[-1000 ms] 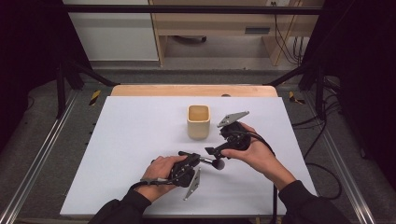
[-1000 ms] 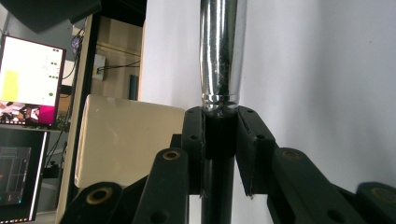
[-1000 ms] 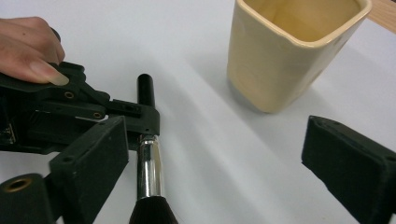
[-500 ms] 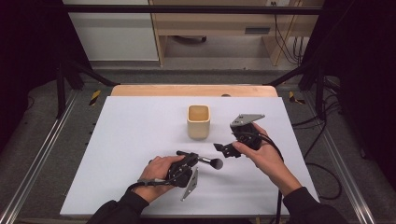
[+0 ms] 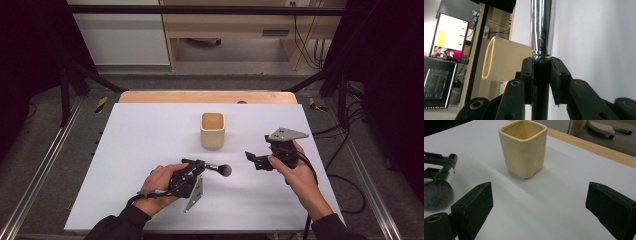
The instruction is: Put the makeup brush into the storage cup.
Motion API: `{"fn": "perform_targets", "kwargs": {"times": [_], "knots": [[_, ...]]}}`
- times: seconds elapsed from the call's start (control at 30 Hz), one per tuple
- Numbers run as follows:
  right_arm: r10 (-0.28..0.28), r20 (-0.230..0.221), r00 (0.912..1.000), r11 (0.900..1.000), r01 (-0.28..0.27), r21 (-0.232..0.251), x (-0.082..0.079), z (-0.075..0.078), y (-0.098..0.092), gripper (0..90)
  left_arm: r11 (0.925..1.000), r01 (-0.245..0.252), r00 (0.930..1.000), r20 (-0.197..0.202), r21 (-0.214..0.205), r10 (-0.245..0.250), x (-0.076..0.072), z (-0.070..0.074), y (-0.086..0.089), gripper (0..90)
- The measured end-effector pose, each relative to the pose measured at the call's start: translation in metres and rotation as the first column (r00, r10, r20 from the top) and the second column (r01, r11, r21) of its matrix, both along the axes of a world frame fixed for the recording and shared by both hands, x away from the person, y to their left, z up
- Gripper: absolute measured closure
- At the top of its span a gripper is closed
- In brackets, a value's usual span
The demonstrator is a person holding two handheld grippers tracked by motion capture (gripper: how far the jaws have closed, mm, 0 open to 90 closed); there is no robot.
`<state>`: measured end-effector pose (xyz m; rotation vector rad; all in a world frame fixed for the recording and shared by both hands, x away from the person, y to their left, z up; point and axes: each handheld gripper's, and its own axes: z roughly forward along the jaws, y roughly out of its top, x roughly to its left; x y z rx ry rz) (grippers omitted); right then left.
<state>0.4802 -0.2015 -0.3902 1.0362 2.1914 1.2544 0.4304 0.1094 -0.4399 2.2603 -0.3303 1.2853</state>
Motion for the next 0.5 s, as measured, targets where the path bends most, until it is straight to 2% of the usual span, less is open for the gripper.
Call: {"fn": "perform_targets", "kwargs": {"times": [0.1, 0.13, 0.2, 0.5], "knots": [[-0.016, 0.034, 0.9993, 0.9999, 0.016, 0.006, -0.008, -0.003, -0.002, 7.4, 0.9992, -0.007, 0.9999, -0.016, -0.04, 0.006, 0.001, 0.004, 0.005, 74.2], [-0.017, 0.041, 0.999, 0.9998, 0.017, 0.005, -0.009, -0.004, -0.002, 7.3, 0.9966, -0.013, 0.9993, -0.035, -0.081, 0.01, 0.002, 0.007, 0.008, 74.2], [-0.03, 0.068, 0.9972, 0.9994, 0.029, 0.018, -0.013, -0.006, -0.001, 7.3, 0.9931, -0.02, 0.9987, -0.049, -0.115, 0.015, 0.004, 0.01, 0.011, 74.2], [-0.053, 0.118, 0.9916, 0.998, 0.048, 0.042, -0.025, -0.021, 0.002, 6.2, 0.9746, -0.06, 0.9955, -0.084, -0.215, 0.043, 0.007, 0.021, 0.023, 74.2]]}}
